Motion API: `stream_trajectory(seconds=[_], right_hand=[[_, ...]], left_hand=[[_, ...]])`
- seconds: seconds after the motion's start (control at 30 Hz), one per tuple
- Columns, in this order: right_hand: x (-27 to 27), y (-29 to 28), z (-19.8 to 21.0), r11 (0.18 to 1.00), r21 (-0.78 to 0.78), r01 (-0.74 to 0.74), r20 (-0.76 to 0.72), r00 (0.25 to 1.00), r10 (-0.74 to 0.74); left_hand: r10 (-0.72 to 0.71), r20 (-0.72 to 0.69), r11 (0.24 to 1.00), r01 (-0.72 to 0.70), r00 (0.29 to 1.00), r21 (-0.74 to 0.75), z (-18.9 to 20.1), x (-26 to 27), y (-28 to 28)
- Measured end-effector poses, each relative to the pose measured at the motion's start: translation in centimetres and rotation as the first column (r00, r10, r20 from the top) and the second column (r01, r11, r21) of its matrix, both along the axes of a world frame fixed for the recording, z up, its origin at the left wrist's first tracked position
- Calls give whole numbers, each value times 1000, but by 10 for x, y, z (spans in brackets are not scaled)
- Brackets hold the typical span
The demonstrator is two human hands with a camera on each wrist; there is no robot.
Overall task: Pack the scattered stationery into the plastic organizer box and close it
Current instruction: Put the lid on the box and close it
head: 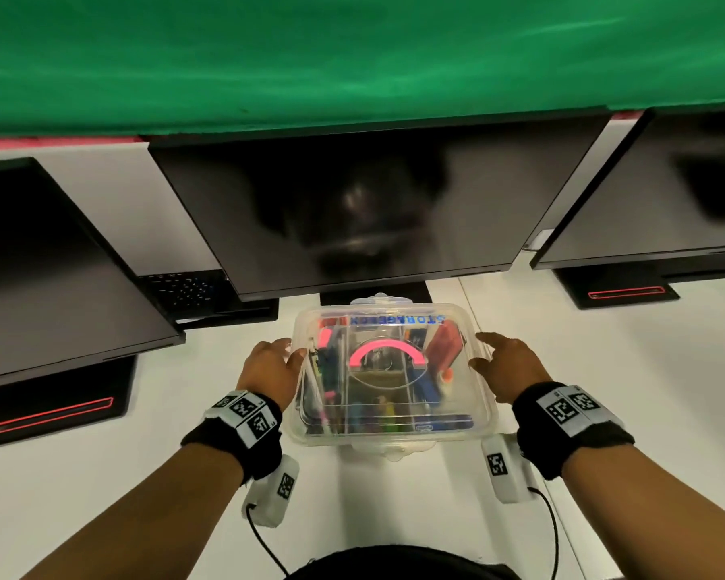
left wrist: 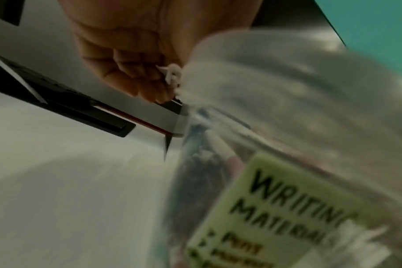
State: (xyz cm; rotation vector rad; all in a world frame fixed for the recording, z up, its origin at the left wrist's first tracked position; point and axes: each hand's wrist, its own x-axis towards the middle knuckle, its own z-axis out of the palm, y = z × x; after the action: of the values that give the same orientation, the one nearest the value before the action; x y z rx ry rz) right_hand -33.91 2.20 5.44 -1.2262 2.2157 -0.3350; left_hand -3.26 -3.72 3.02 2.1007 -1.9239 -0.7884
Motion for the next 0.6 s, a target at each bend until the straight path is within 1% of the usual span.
stream_trajectory(seconds=[0.03, 0.1, 0.17, 0.23, 0.3, 0.43, 0.5, 0.53, 0.57, 0.6], right_hand=[[-1, 1, 1, 1000, 3, 5, 5, 1000, -5], [-2, 4, 1, 1000, -4, 1, -50, 999, -1], [0, 5, -1, 999, -33, 11, -77, 997, -13], [3, 3, -4, 999, -32, 24, -88, 996, -26], [4, 1, -4, 999, -33, 25, -113, 993, -28], [0, -9, 2, 999, -41, -3, -116, 993, -1], [-2, -13, 1, 999, -49, -9, -93, 996, 4], [0, -13, 0, 997, -73, -39, -105, 994, 31], [3, -11, 0, 987, -118, -110, -145, 985, 92], [9, -7, 1, 962, -152, -226, -206, 959, 193]], left_hand=[[11, 23, 1000, -10, 1000, -27, 1, 0, 1], [42, 45, 992, -37, 998, -119, 3, -2, 4], [79, -14, 985, -81, 997, -154, 5, -5, 2], [112, -63, 986, -119, 992, -116, 8, -6, -3], [123, -47, 989, -126, 991, -74, 10, -6, -7], [135, -24, 991, -135, 991, 6, 16, -4, -14], [74, 10, 997, -74, 997, 35, 21, -5, -15], [4, 47, 1000, -5, 999, 28, 23, -6, -16], [-81, 94, 997, 83, 992, -11, 27, -10, -18], [-170, 146, 981, 182, 975, -71, 31, -15, -19]])
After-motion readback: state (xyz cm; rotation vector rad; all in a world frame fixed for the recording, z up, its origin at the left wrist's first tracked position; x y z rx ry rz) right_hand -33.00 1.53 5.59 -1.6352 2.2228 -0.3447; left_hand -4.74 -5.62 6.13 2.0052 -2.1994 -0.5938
